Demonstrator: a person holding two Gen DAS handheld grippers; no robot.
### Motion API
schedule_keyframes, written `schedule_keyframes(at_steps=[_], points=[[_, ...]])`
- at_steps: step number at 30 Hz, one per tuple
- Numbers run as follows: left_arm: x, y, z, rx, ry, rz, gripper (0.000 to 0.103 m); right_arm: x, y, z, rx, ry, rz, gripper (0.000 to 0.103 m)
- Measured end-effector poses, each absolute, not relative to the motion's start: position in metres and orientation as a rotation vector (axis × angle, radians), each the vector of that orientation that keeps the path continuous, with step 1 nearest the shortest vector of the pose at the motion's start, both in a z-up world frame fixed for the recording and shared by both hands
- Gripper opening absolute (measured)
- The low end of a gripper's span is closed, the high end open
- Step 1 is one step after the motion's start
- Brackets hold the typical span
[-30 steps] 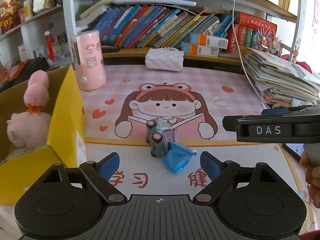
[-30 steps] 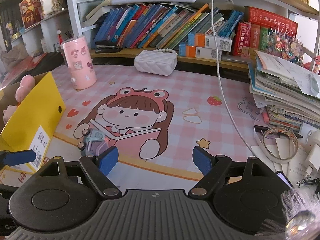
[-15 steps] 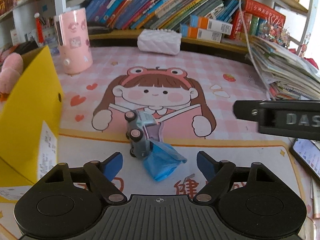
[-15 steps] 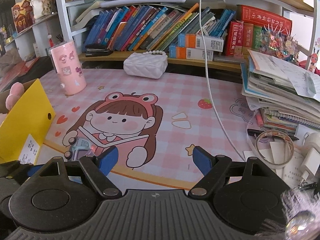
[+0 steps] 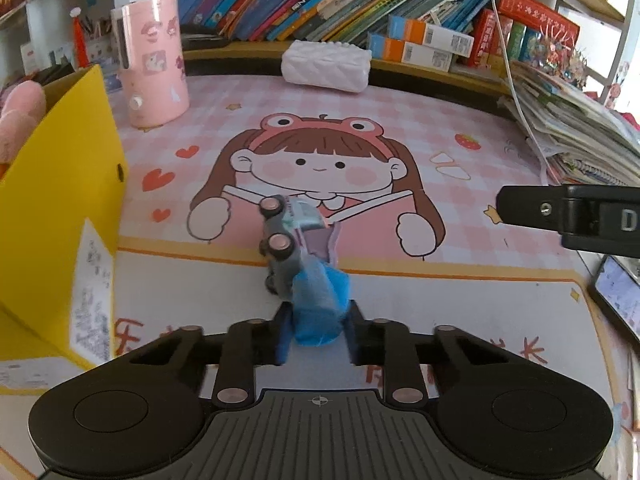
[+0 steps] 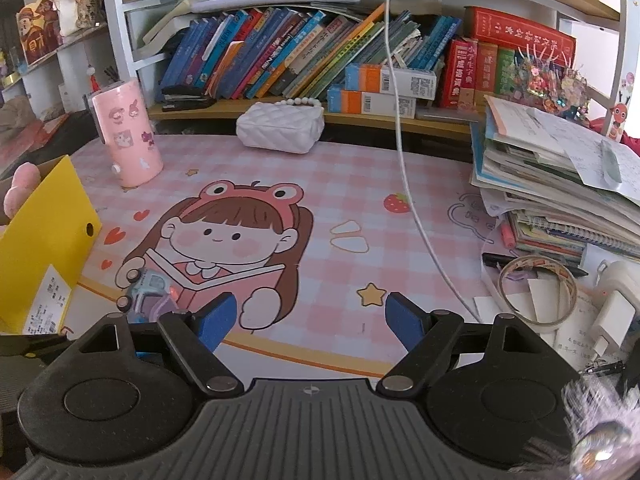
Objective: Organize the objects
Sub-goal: 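Grasp the blue plastic bag with left tool while right tool grasps the grey toy car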
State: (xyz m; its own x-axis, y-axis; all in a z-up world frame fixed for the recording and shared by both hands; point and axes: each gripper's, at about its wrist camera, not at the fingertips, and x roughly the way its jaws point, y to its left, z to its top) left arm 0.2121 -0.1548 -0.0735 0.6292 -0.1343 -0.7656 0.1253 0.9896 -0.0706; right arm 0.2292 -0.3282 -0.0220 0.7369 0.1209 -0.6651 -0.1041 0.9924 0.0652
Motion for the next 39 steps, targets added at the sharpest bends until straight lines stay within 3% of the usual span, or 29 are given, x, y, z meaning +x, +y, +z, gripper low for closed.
schedule_keyframes(at_steps=[29, 37, 39], points=[[0.131, -0.092, -0.037, -0.063, 0.793, -0.014, 0.021, 0.254, -0.230, -0.052, -0.059, 0.778, 0.421, 0.082], [0.121, -0.083, -0.035, -0.061, 0.795, 0.021, 0.021, 0.283, -0.211, -0.073, -0.048, 0.840, 0.397, 0.077], [0.118, -0.081, -0.034, -0.060, 0.793, 0.027, 0.021, 0.289, -0.213, -0.079, -0.022, 0.880, 0.379, 0.068]])
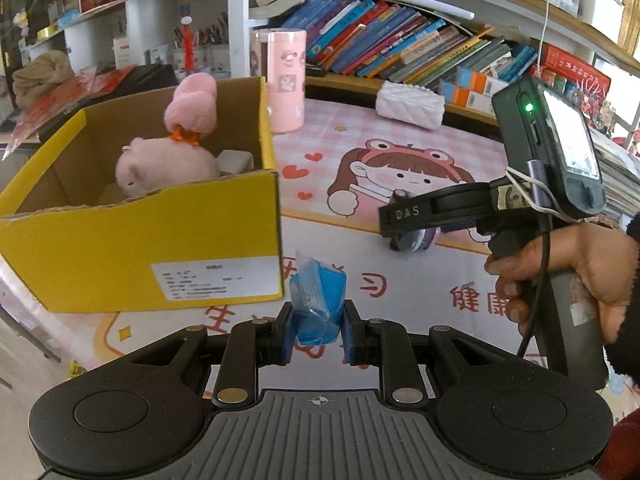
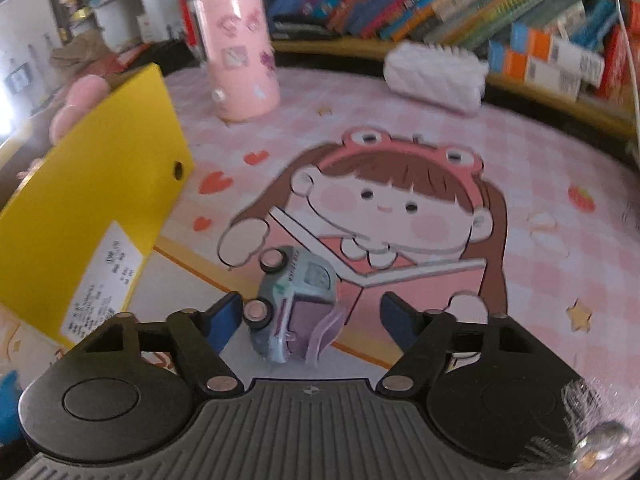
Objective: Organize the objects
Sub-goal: 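Grasp the blue plastic bag with left tool while right tool grasps the grey toy car, then carry the blue bag and grey toy car toward the yellow box with both tools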
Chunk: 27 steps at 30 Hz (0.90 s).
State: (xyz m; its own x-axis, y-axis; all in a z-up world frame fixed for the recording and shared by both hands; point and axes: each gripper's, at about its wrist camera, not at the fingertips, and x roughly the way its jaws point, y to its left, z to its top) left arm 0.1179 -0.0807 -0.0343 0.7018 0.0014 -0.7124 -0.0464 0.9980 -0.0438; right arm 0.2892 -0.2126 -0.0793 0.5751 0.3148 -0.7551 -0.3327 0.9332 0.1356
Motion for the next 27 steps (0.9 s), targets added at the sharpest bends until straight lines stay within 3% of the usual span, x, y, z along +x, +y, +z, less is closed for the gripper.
schedule_keyframes(at_steps=[1, 4, 5, 27], points=[[0.116, -0.079, -0.034, -0.060, 0.791, 0.030, 0.021, 0.290, -0.213, -0.080, -0.016, 0.882, 0.371, 0.067], [0.112, -0.074, -0.033, -0.066, 0.788, 0.036, 0.021, 0.287, -0.212, -0.079, -0.019, 0.873, 0.391, 0.047], [0.111, -0.072, -0.033, -0.067, 0.786, 0.035, 0.021, 0.286, -0.211, -0.079, -0.031, 0.872, 0.395, 0.045], [0.069, -0.019, -0.009, -0.078, 0.664, -0.120, 0.021, 0.156, -0.198, -0.005, 0.017, 0.775, 0.327, 0.042]])
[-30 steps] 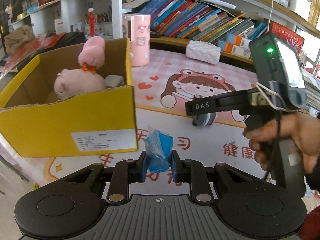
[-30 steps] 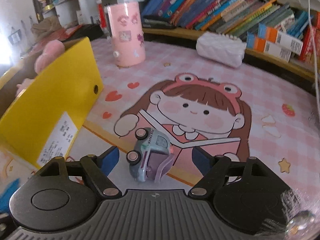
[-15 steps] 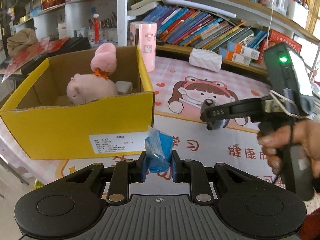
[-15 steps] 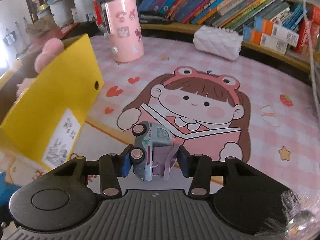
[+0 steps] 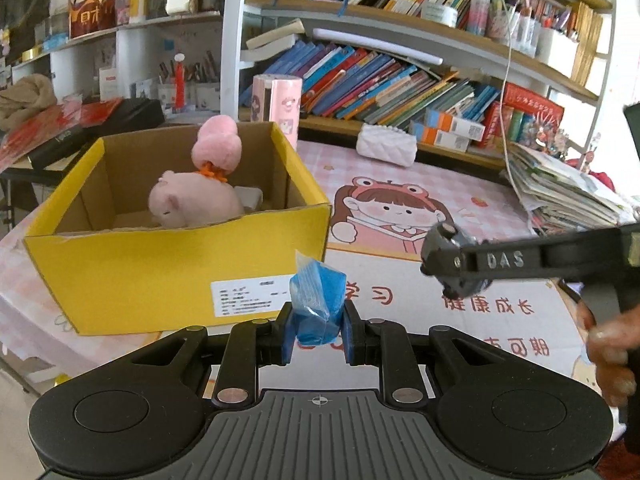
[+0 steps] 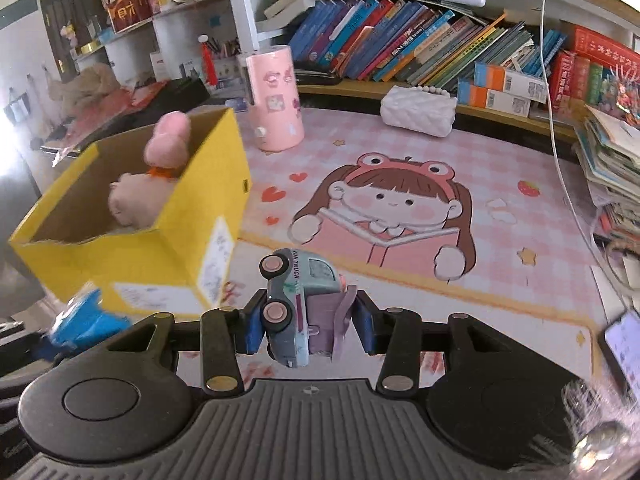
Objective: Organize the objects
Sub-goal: 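Carry the blue bag and grey toy car toward the yellow box with both tools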
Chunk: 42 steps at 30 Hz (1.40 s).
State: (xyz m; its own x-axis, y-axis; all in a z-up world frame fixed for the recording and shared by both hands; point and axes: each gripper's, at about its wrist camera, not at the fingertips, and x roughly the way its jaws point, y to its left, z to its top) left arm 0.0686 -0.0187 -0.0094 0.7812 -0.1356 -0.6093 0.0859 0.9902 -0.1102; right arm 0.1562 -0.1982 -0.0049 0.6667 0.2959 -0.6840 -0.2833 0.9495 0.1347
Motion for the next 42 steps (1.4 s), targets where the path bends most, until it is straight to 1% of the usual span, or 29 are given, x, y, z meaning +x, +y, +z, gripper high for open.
schedule_keyframes(at_steps=[10, 21, 33, 42], points=[[0.033, 0.028, -0.004, -0.119, 0.647, -0.095, 0.021, 0.099, -0.159, -0.006, -0.010, 0.810, 0.344, 0.042], [-0.001, 0.060, 0.005, -0.109, 0.606, -0.073, 0.021, 0.055, -0.114, 0.000, -0.055, 0.777, 0.410, 0.042], [-0.027, 0.088, 0.009, -0.094, 0.582, -0.049, 0.021, 0.031, -0.082, 0.000, -0.047, 0.759, 0.433, 0.042], [-0.028, 0.097, 0.011, -0.089, 0.567, -0.066, 0.021, 0.025, -0.069, 0.000, -0.055, 0.751, 0.425, 0.042]])
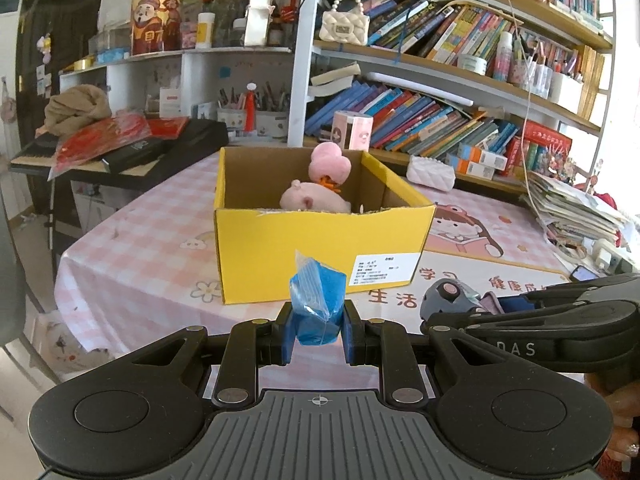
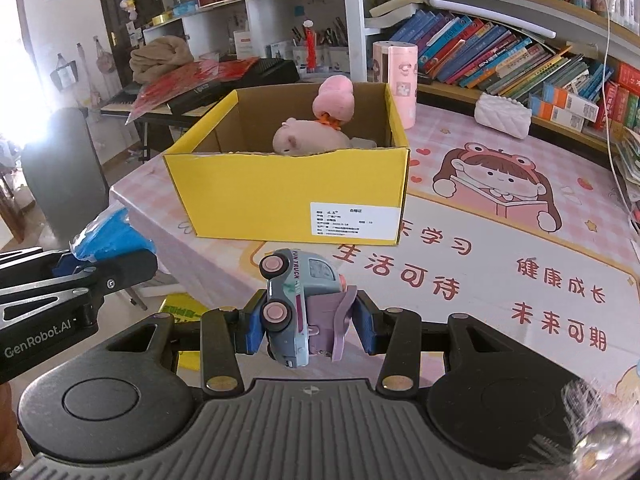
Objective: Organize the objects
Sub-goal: 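Carry the blue bag and grey toy car toward the yellow box with both tools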
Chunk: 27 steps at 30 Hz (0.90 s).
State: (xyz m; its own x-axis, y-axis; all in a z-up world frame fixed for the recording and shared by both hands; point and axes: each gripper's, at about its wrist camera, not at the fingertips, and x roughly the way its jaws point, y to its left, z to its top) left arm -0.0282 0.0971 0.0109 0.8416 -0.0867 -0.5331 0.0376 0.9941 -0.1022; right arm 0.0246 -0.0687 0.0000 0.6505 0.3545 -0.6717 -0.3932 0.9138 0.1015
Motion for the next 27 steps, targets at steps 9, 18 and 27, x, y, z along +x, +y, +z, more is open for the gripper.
schedule_keyframes(at_steps=[9, 18, 27], points=[[-0.019, 0.099, 0.018, -0.083, 0.541, -0.081, 0.021, 0.033, -0.063, 0.009, -0.073, 0.725, 0.405, 0.042], [0.015, 0.099, 0.033, -0.087, 0.491, -0.060, 0.021, 0.065, -0.057, 0.037, -0.090, 0.617, 0.432, 0.042], [0.066, 0.094, 0.038, -0.093, 0.475, -0.005, 0.021, 0.124, -0.051, 0.054, -0.123, 0.540, 0.479, 0.042]])
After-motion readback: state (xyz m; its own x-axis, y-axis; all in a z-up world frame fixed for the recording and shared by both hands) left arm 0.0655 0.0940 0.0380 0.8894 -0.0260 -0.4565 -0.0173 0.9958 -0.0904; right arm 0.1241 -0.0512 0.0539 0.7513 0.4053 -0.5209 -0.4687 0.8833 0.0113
